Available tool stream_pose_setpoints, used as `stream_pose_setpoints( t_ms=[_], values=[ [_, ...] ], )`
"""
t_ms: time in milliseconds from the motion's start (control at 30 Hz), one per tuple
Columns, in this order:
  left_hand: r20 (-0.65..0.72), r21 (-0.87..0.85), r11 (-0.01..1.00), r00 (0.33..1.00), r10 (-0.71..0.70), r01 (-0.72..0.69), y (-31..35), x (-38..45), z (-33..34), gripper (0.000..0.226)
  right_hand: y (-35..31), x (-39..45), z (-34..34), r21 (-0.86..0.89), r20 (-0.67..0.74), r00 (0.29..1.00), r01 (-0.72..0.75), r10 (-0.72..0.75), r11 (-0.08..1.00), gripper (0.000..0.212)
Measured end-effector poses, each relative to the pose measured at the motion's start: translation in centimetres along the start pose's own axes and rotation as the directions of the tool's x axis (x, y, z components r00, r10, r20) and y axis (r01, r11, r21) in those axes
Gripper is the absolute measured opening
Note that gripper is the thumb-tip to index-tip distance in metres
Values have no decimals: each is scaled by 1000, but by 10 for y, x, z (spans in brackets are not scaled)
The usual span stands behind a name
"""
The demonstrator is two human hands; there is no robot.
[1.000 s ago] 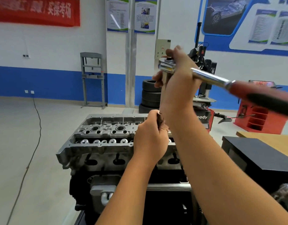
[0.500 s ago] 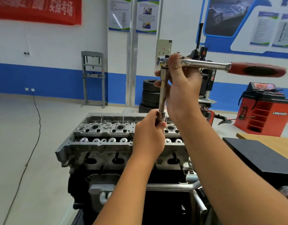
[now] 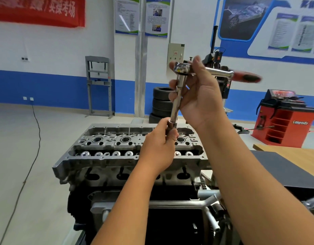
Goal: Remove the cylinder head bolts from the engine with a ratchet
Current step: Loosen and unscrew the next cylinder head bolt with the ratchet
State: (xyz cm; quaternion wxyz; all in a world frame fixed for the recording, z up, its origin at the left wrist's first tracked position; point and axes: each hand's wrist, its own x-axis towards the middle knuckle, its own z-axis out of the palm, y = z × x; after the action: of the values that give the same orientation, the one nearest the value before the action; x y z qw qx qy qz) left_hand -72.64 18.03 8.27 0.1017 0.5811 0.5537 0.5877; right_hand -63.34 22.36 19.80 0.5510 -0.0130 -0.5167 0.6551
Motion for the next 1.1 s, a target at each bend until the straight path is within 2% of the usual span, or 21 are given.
stream_pose_setpoints(
  t_ms=[67, 133, 200, 267, 367, 433, 500, 567, 633, 700, 800, 900, 967, 1033, 1100],
  values=[
    [-30, 1, 999, 999, -35, 35, 2, 1, 1, 18, 0, 0, 0, 24, 10, 999, -34, 33, 999, 47],
    [-81, 36, 997, 994, -67, 70, 3, 3, 4, 24, 2, 0, 2, -23, -65, 998, -6, 4, 1000, 45],
    [-138, 105, 990, 987, -77, 91, 3, 3, 9, 29, 5, -2, 6, -125, -176, 978, 88, -109, 988, 32],
    [-195, 175, 978, 978, -74, 109, 4, 1, 14, 23, 8, -3, 9, -232, -242, 941, 182, -238, 956, 27],
    [-222, 185, 978, 974, -51, 93, 4, 0, 16, 11, 11, -6, 11, -307, -252, 907, 256, -337, 917, 46],
    [-163, 112, 993, 986, -28, 47, 1, 2, 12, 7, 11, -5, 9, -302, -229, 922, 239, -313, 923, 44],
    [-62, -50, 999, 998, -19, 16, 0, 3, 4, 8, 6, -2, 5, -228, -197, 959, 157, -204, 961, 39],
    [24, -166, 986, 1000, -6, 10, 2, 2, -1, 17, 1, -1, 0, -140, -124, 990, 47, -65, 989, 53],
    [-1, -178, 984, 1000, 4, -4, 4, 2, -1, 26, -2, -2, -3, -114, -68, 998, -8, 0, 993, 62],
    [-87, -168, 986, 996, -12, -3, 4, 3, 2, 32, 2, -3, 0, -138, -46, 998, 39, -46, 990, 54],
    [-212, -105, 994, 976, -41, 19, 3, 4, 10, 33, 16, -5, 11, -292, -124, 961, 204, -248, 934, 33],
    [-321, 45, 999, 947, 16, -1, 2, -1, 15, 38, 30, -7, 23, -346, -194, 909, 289, -369, 893, 39],
    [-299, 47, 999, 954, 34, -20, 2, -1, 14, 38, 34, -7, 25, -322, -181, 923, 272, -341, 907, 35],
    [-184, -69, 997, 983, 5, -18, 4, 0, 6, 40, 31, -5, 24, -278, -115, 967, 188, -227, 942, 30],
    [-72, -186, 983, 997, -17, 3, 5, 1, -2, 35, 23, -5, 22, -203, -59, 993, 92, -106, 975, 40]
  ],
)
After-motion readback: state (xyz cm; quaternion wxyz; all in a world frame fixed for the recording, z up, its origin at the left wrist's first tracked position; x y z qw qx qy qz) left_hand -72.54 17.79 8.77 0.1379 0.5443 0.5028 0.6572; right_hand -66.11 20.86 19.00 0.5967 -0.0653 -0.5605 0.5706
